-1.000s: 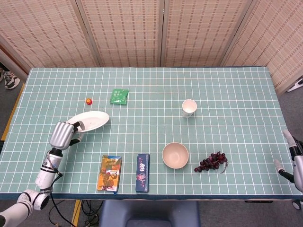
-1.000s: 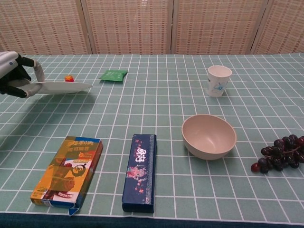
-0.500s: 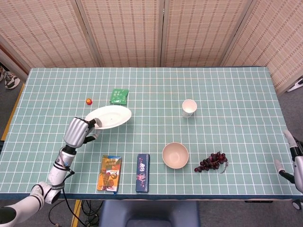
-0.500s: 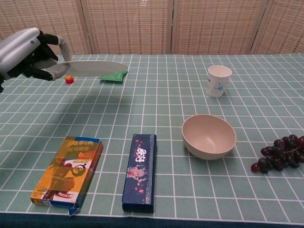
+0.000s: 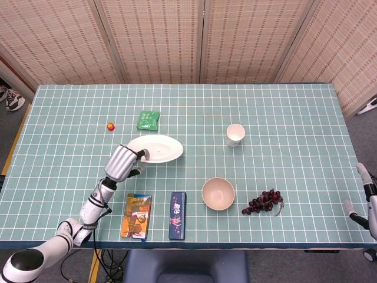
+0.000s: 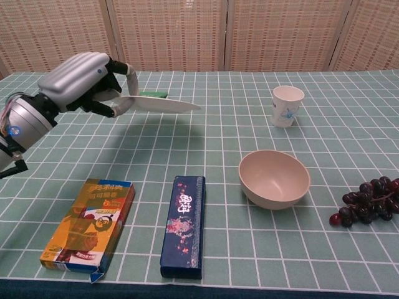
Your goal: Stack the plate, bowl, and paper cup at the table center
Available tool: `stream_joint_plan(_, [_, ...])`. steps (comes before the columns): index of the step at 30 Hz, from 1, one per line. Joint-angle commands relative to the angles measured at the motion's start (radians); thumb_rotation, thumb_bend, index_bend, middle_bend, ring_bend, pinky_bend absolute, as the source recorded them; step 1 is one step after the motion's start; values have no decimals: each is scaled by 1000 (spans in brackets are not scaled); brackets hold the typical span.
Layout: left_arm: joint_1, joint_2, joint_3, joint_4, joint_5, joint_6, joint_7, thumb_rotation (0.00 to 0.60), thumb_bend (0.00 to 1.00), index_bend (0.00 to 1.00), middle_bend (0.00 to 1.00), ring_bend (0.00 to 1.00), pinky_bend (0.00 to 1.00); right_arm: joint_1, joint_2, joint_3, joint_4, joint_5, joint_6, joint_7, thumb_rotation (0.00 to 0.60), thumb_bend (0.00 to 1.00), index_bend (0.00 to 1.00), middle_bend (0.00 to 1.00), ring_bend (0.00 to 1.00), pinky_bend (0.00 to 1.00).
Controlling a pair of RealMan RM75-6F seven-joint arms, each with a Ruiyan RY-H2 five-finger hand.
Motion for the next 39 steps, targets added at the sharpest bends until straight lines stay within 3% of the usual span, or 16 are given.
stream_joint_plan(1, [-20, -29, 7, 38, 3, -10, 14, 600, 441, 590, 1000, 1000, 1000, -2, 0, 0, 1, 2, 1, 2, 600, 276, 66, 201, 241, 252])
stream_joint_plan(11, [-45, -93, 35, 126, 3, -48, 47, 600, 440, 582, 1000, 1000, 1000, -6, 1, 2, 3, 7, 3, 2, 600, 276, 66, 201, 244, 252])
stream_joint_plan(20, [-35, -74, 73, 78, 7, -83, 100, 600, 419, 510, 1000, 1000, 1000, -13, -1, 4, 1, 19, 6, -4, 600, 276, 69, 206, 253, 252])
stream_joint_plan(28, [-9, 32, 97, -127, -18, -173, 255, 600, 335, 321, 1000, 1000, 1000, -9, -6, 5, -2, 19, 1, -12, 600, 276, 69, 207, 258, 252])
stream_joint_plan(33, [3, 114, 83, -312, -59, -223, 395, 600, 205, 217, 1000, 989, 1000, -7, -8, 7, -4, 18, -1, -16, 600, 276, 69, 207, 262, 252])
stream_joint_plan(39, [20, 205, 54, -525, -136, -276, 572, 600, 119, 122, 974, 956, 1000, -5, -9, 10, -5, 19, -2, -16, 600, 276, 69, 207, 265, 252])
